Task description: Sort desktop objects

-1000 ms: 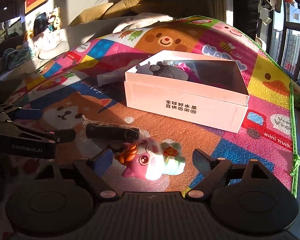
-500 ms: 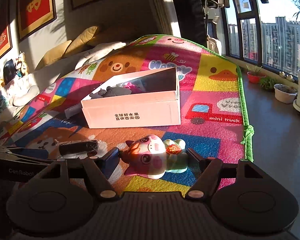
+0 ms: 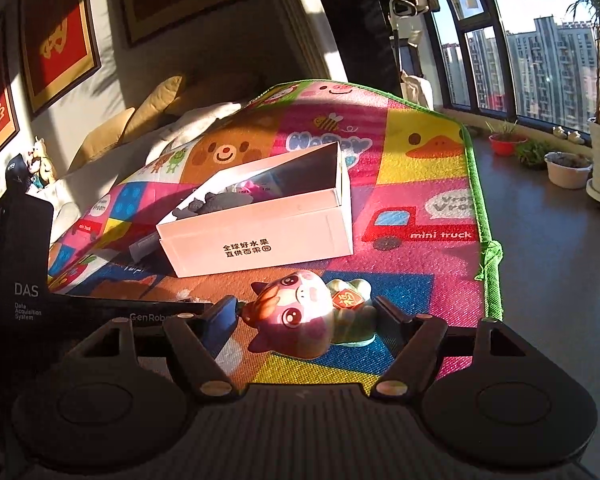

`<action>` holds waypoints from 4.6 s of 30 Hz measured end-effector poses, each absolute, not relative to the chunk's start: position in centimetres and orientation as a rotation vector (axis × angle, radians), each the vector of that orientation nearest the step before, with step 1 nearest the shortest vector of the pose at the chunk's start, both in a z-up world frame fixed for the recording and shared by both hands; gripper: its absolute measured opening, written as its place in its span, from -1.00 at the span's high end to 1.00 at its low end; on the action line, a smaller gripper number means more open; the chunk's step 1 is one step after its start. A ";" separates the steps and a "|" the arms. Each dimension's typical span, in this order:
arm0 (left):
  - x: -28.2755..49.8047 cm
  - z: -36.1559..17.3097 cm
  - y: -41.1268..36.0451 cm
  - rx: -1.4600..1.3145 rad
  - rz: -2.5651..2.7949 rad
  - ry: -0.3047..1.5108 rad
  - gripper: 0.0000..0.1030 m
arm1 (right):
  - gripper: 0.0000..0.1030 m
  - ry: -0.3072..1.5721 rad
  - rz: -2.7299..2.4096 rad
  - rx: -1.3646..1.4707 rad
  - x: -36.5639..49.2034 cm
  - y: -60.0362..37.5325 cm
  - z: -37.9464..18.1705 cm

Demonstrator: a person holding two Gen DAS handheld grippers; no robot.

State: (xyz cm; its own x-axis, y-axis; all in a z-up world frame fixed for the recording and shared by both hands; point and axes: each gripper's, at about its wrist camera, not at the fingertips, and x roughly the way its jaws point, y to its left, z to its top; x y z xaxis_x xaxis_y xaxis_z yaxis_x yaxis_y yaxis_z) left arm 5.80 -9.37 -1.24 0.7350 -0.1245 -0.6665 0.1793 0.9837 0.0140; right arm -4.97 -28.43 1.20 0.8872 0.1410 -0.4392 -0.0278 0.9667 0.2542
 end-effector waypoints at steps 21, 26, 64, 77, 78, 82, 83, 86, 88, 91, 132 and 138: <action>-5.4 0.9 -3.3 0.140 -0.278 0.643 -0.63 | -0.41 0.569 0.126 0.064 -7.8 -25.1 2.5; -8.2 2.6 -3.1 0.129 -0.325 0.579 -0.64 | -0.41 0.567 0.165 0.003 -10.0 -23.9 4.8; 14.8 8.6 -10.7 0.240 -0.422 0.485 -0.64 | -0.85 0.422 0.085 0.223 13.4 -31.7 13.8; 15.2 6.5 -5.4 0.090 -0.336 0.462 -1.00 | -0.89 0.553 0.064 0.211 13.1 -32.0 9.5; 14.3 5.8 -4.4 0.080 -0.317 0.469 -1.00 | -0.89 0.562 0.067 0.201 13.2 -31.5 9.3; 11.7 3.3 -0.6 0.027 -0.221 0.527 -1.00 | -0.87 0.590 0.106 0.170 14.2 -28.6 9.0; 11.3 2.9 0.3 0.003 -0.204 0.543 -1.00 | -0.75 0.591 0.119 0.153 14.5 -27.6 9.0; 10.4 1.8 2.2 -0.063 -0.187 0.574 -1.00 | 0.19 0.639 0.169 0.086 16.1 -24.2 9.0; 9.8 1.5 3.0 -0.076 -0.182 0.566 -1.00 | 0.57 0.695 0.192 0.083 17.5 -22.2 9.0; 8.9 1.2 3.9 -0.056 -0.171 0.529 -1.00 | 0.62 0.726 0.231 0.063 19.0 -19.0 9.7; 4.3 -0.1 6.5 -0.024 -0.307 0.663 -1.00 | 0.53 0.752 0.381 -0.269 10.4 -9.9 5.3; 4.5 1.5 9.1 -0.044 -0.118 0.634 -1.00 | 0.45 0.791 0.377 -0.120 12.1 -10.1 2.1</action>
State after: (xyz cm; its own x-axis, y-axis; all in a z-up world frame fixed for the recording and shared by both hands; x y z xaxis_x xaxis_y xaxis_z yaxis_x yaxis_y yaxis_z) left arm 4.54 9.06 1.48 0.7991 -0.1233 -0.5885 0.0964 0.9924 -0.0771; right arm 12.11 -10.07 2.09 0.6403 0.2853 -0.7132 -0.3739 0.9268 0.0351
